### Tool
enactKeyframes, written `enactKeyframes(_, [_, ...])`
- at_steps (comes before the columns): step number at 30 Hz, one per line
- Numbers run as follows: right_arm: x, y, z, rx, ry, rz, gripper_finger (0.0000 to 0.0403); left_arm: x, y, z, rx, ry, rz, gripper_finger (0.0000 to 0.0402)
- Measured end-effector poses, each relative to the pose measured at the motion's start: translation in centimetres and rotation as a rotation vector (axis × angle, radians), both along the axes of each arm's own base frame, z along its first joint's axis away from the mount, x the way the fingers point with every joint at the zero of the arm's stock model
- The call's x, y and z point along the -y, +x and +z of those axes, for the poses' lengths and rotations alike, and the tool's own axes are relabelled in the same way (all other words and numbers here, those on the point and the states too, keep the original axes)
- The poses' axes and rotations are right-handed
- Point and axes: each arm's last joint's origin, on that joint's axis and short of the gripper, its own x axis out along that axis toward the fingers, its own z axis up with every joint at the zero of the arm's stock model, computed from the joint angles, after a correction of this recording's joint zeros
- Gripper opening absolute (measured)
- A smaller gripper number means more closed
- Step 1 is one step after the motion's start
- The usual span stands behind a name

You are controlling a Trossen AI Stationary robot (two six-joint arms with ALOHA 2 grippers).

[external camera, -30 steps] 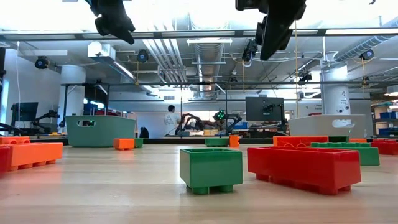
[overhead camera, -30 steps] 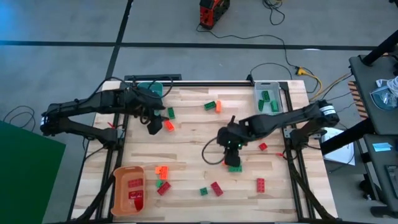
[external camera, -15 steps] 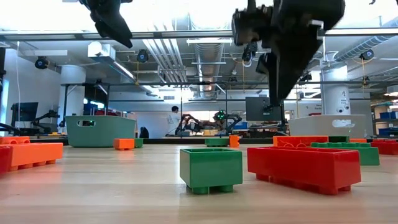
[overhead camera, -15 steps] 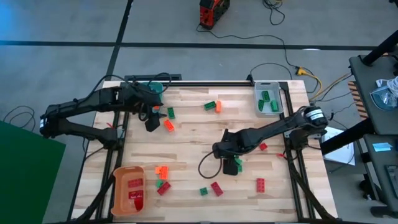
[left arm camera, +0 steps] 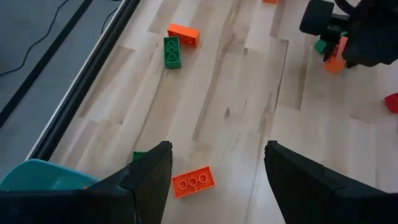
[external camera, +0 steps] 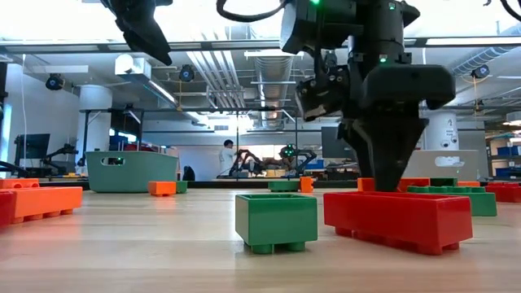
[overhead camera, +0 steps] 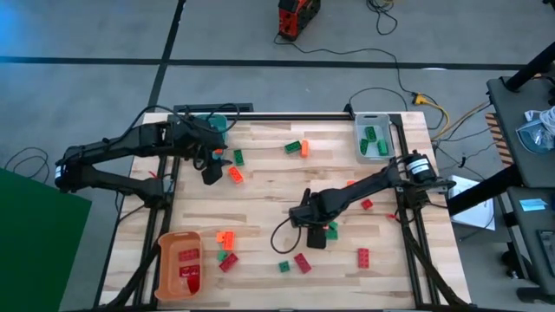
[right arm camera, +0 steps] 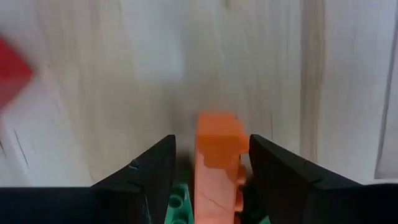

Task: Sort blocks
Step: Put the orange game piece into the blue bin

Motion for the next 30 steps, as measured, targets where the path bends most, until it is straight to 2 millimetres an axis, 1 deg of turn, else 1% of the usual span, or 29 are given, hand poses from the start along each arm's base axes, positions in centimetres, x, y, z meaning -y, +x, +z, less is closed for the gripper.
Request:
enactKeyframes(4, [0.0,0.2,-0.1,0.017,0.003,-0.002,0.0169,0.0,0.0,0.0,0.0,-0.002,-0.003,0.0231])
enactKeyframes(6, [0.0,0.2,-0.1,0.018,0.004,-0.005,0.0148,0.0,0.0,0.0,0.001,-0.006,-0.007,0.0231])
enactKeyframes(10, [0.0,0.2,-0.2,0.014,0.003,-0.01,0.0093,0.0,0.0,0.0,0.001,-0.007,-0.008,0.0231])
enactKeyframes(11, [0.0,0.2,-0.2,0.014,0.003,-0.011,0.0085,0.0,0.0,0.0,0.001,-0.007,-0.008,0.0231])
enactKeyframes(15, [0.1,0.2,-0.2,0.015,0.003,-0.007,0.0085,0.0,0.0,0.0,0.001,-0.007,-0.008,0.0231])
enactKeyframes(18, [0.2,0.6,0.6,0.047,-0.014,-0.003,0.0085,0.0,0.0,0.0,0.003,-0.006,-0.008,0.0231])
enactKeyframes(20, [0.4,0.9,2.1,0.104,-0.045,-0.015,0.0085,0.0,0.1,0.1,0.014,-0.002,-0.014,0.0231])
enactKeyframes(23, [1.1,1.1,5.2,0.228,-0.099,-0.064,0.0085,0.1,0.5,0.4,0.07,-0.018,-0.065,0.0231])
enactKeyframes(25, [1.8,0.9,7.5,0.323,-0.139,-0.113,0.0085,0.2,0.8,0.9,0.132,-0.03,-0.112,0.0231])
enactKeyframes(28, [3.5,0.1,11.0,0.491,-0.23,-0.197,0.0085,0.2,1.4,1.7,0.242,-0.038,-0.172,0.0231])
enactKeyframes(30, [5.2,-0.7,13.1,0.589,-0.305,-0.247,0.0085,0.2,1.9,2.3,0.316,-0.028,-0.203,0.0231])
